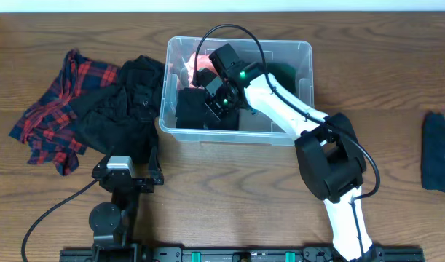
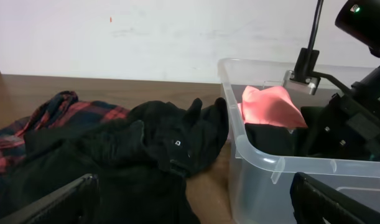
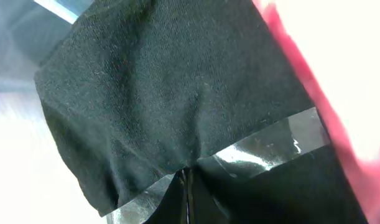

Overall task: Pack container
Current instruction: 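Push the black garment down into place and release it, then move the right gripper to the navy folded cloth at right edge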

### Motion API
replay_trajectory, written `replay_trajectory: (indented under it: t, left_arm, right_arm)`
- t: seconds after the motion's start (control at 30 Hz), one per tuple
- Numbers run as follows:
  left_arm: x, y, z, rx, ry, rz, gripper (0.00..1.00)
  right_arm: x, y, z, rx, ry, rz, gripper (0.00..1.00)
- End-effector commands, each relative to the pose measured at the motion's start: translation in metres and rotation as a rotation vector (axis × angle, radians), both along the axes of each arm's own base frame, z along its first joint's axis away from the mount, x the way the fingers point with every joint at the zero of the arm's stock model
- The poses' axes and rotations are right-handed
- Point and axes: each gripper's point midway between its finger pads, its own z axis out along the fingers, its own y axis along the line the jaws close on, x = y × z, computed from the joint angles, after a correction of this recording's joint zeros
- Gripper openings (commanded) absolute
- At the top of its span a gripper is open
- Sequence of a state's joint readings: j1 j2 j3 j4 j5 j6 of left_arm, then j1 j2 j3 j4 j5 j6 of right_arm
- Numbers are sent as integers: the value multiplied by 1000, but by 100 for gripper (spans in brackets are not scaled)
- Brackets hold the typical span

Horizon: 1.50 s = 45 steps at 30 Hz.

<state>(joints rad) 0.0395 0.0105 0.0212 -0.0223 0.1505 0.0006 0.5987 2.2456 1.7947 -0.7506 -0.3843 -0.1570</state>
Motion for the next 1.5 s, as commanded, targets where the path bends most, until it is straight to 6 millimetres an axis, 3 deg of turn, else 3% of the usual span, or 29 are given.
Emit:
replay_trajectory:
  t: [0.0, 0.1, 0.13, 0.2, 0.3, 0.4, 0.5, 0.6, 0.77, 0.9, 1.13, 1.3, 1.47]
  left_arm:
    - [-1, -1, -15, -1, 46, -9, 98]
    - [-1, -1, -15, -1, 45, -9, 98]
    - [-1, -1, -15, -1, 45, -9, 98]
    - [-1, -1, -15, -1, 46, -9, 98]
    - [-1, -1, -15, -1, 46, -9, 98]
    - [-1, -1, -15, -1, 46, -9, 98]
    - [-1, -1, -15, -1, 46, -9, 98]
    - [-1, -1, -15, -1, 45, -9, 98]
    - [-1, -1, -15, -1, 45, -9, 98]
    - [-1, -1, -15, -1, 46, -9, 98]
    - [-1, -1, -15, -1, 45, -9, 98]
    - [-1, -1, -15, -1, 45, -9, 98]
    - [-1, -1, -15, -1, 45, -9, 98]
  right_arm:
    - [0, 4, -12, -29, 29, -18, 1]
    - [8, 2, 11, -17, 13, -32, 3]
    - [11, 1, 23, -10, 3, -37, 12]
    - [17, -1, 51, 4, -17, -47, 42]
    - [21, -8, 91, 22, -44, -62, 70]
    - [20, -23, 128, 26, -51, -86, 83]
    - [13, -53, 157, 8, -2, -169, 99]
    - [5, -91, 177, -14, 45, -249, 99]
    - [7, -172, 203, -21, 106, -468, 99]
    - [7, -233, 217, -17, 129, -624, 99]
    - [-16, -350, 229, -64, 186, -961, 99]
    - [-46, -429, 231, -166, 195, -1313, 99]
    - [-97, -492, 219, -253, 266, -1603, 99]
